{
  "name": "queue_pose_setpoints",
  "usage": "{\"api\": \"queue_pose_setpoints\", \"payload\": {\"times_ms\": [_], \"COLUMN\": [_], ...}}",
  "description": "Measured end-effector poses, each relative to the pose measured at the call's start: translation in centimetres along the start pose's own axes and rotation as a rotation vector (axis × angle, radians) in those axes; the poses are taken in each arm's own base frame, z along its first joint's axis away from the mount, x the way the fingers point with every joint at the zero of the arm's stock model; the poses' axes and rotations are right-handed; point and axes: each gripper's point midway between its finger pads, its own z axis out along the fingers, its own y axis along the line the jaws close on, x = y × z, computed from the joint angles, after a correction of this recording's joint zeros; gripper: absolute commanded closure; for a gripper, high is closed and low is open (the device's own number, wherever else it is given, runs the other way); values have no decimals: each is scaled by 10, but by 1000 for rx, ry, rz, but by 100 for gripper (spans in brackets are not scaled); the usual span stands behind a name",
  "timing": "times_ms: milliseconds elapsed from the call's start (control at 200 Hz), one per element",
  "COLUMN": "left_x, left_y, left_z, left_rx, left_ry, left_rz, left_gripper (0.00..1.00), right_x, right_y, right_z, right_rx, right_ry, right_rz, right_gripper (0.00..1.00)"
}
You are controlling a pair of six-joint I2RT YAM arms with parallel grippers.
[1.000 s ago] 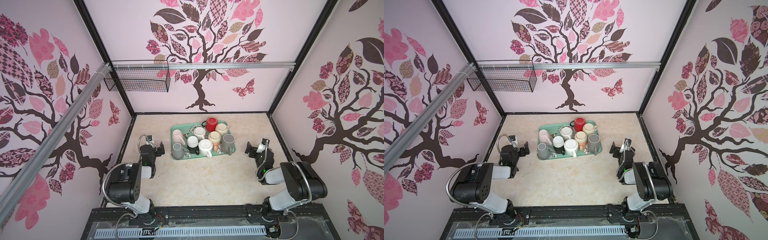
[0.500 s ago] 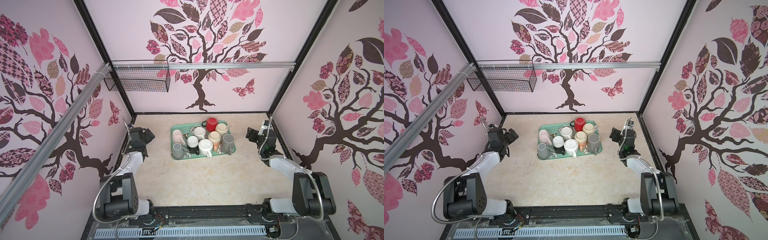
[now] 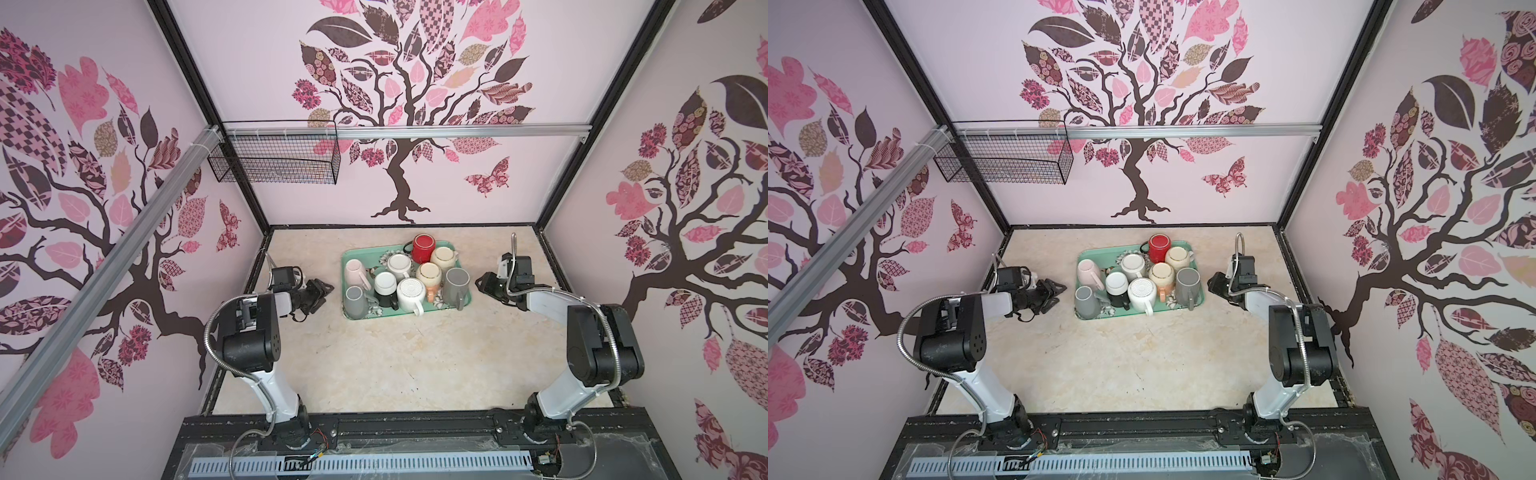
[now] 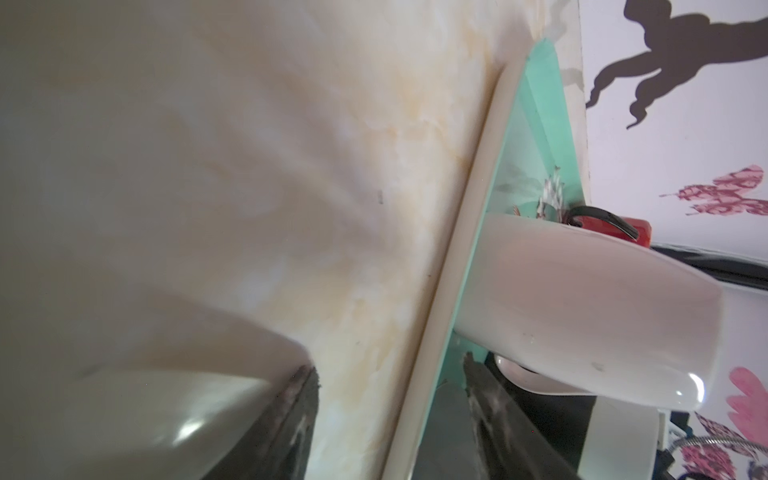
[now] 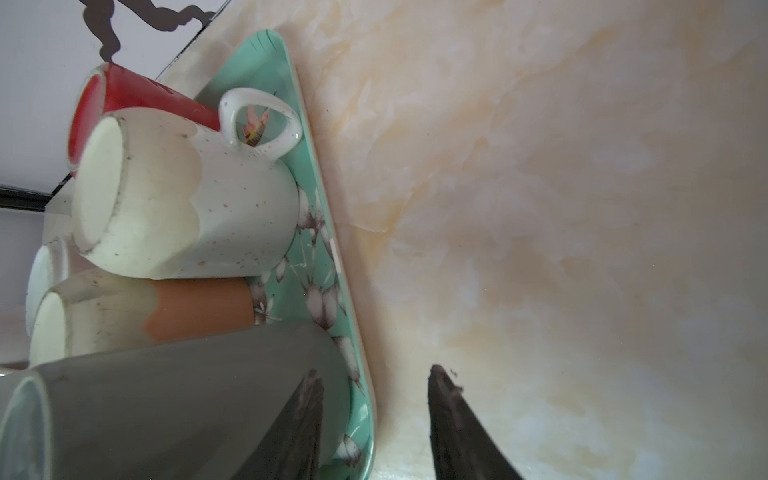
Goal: Turn the mug right side up
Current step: 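Move both grippers toward the mug tray, right gripper over the white embossed mug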
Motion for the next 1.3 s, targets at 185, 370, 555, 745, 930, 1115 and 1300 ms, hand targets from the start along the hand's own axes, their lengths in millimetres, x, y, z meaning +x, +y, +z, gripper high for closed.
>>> {"api": "queue_pose_setpoints", "payload": {"times_ms": [185,370,555,745,930,1115,1300], "left_x": [20,19,24,51,69,83,96], "left_y": [-19,-23,-55,-94,-135,-176,-200], "left_z": [30,41,73,110,153,192,216], "left_rx": [79,104,113,123,164,218,183], "left_ry": [101,114,135,206,268,300,313], "left_rz": [19,48,165,209,238,253,295], "left_gripper": [72,99,100,100,100,100,97], "right_x": [4,17,5,-26,-62,-66,-63], "right_y": [-14,-37,-57,-73,-72,-80,-71], "right_z": [8,14,8,-19,-60,-81,-82], "right_rx": [1,60,111,176,187,219,200], "right_ry": [44,103,60,-56,-219,-284,-273], "right_rz": [40,92,151,187,201,207,146], "right_gripper": [55,55,55,53,52,53,53]}}
